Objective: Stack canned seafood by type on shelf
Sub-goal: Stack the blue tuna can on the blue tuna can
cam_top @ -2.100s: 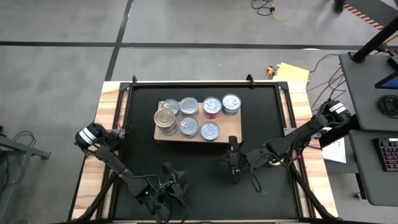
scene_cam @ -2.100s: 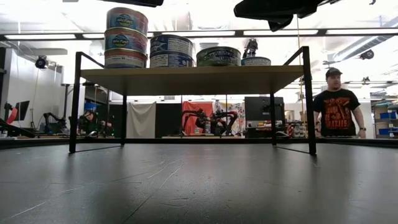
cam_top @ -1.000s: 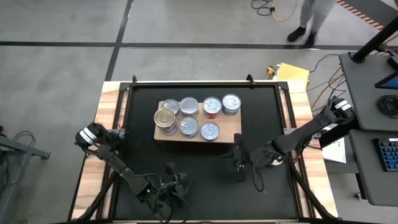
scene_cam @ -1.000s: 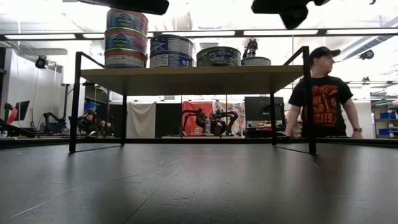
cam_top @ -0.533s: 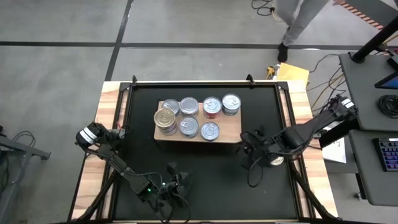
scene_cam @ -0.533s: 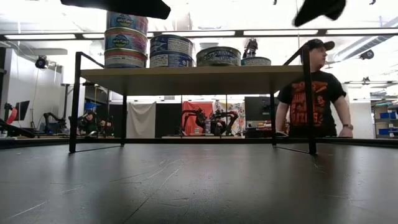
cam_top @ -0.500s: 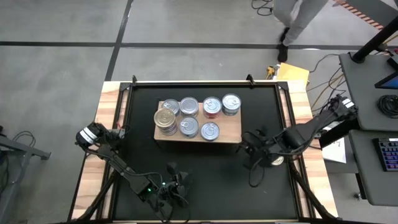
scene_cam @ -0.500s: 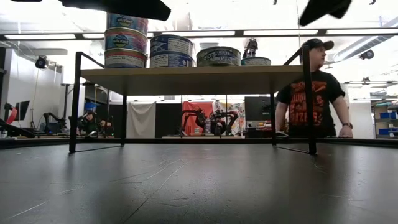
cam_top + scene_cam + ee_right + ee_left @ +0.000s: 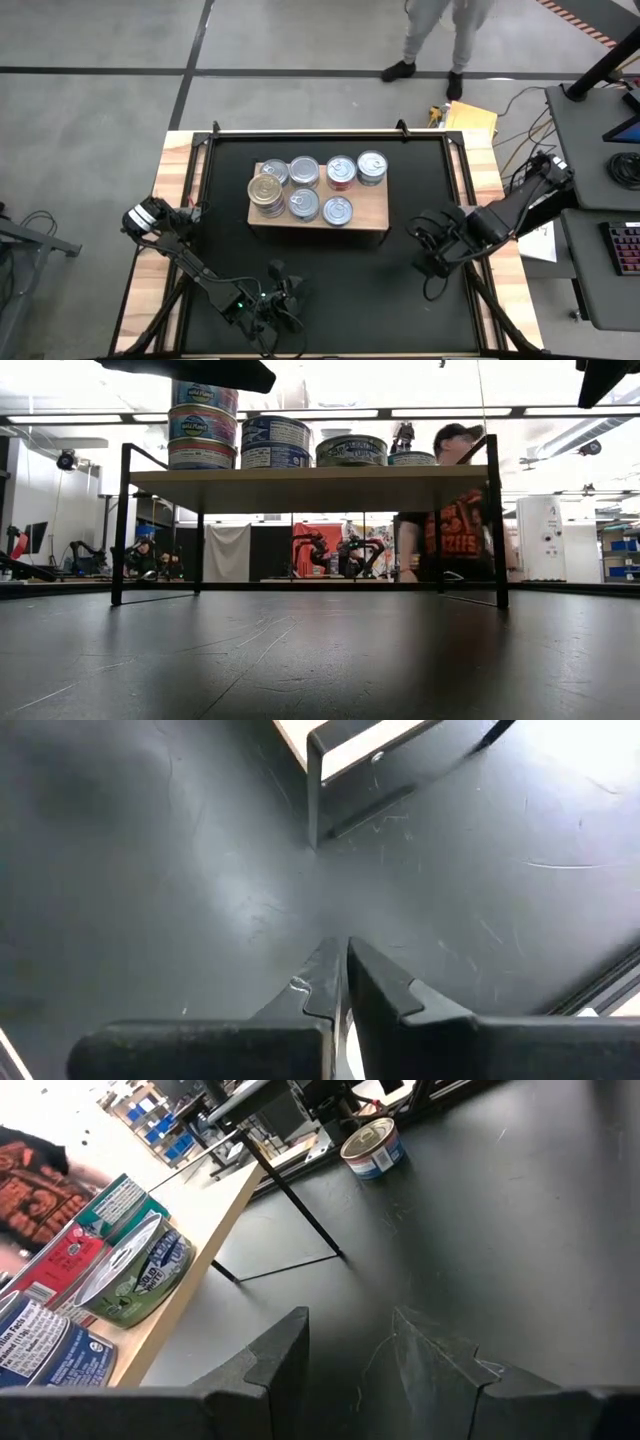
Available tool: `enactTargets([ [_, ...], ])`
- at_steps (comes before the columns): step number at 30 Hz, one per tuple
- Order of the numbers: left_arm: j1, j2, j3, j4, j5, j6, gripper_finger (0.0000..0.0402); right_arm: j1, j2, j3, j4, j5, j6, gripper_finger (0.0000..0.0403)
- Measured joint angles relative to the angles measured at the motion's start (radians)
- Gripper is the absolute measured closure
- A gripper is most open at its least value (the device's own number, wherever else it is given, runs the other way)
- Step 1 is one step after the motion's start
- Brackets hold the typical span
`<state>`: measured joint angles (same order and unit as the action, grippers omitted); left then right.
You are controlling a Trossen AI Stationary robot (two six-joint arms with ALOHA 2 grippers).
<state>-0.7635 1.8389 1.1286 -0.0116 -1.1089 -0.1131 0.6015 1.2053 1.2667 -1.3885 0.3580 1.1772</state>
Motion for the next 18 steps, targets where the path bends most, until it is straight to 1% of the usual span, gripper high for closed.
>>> enactTargets([
  [6, 0.002, 0.000, 0.000, 0.000, 0.000, 0.000, 0.0271, 0.013, 0.001, -0.019, 0.002, 0.000, 0.010, 0.0390],
  [8, 0.002, 0.000, 0.000, 0.000, -0.001, -0.005, 0.0271, 0.022, 0.001, -0.036, -0.007, -0.013, 0.079, 0.0390],
  [10, 0.002, 0.000, 0.000, 0.000, -0.001, -0.019, 0.0271, 0.049, 0.001, -0.074, -0.028, -0.076, 0.180, 0.0390],
  [14, 0.002, 0.000, 0.000, 0.000, 0.000, -0.041, 0.0271, 0.121, 0.008, -0.191, -0.020, -0.214, 0.309, 0.0390],
  [18, 0.005, 0.003, 0.000, 0.001, 0.000, -0.025, 0.0271, 0.154, 0.008, -0.289, -0.012, -0.300, 0.454, 0.0390],
])
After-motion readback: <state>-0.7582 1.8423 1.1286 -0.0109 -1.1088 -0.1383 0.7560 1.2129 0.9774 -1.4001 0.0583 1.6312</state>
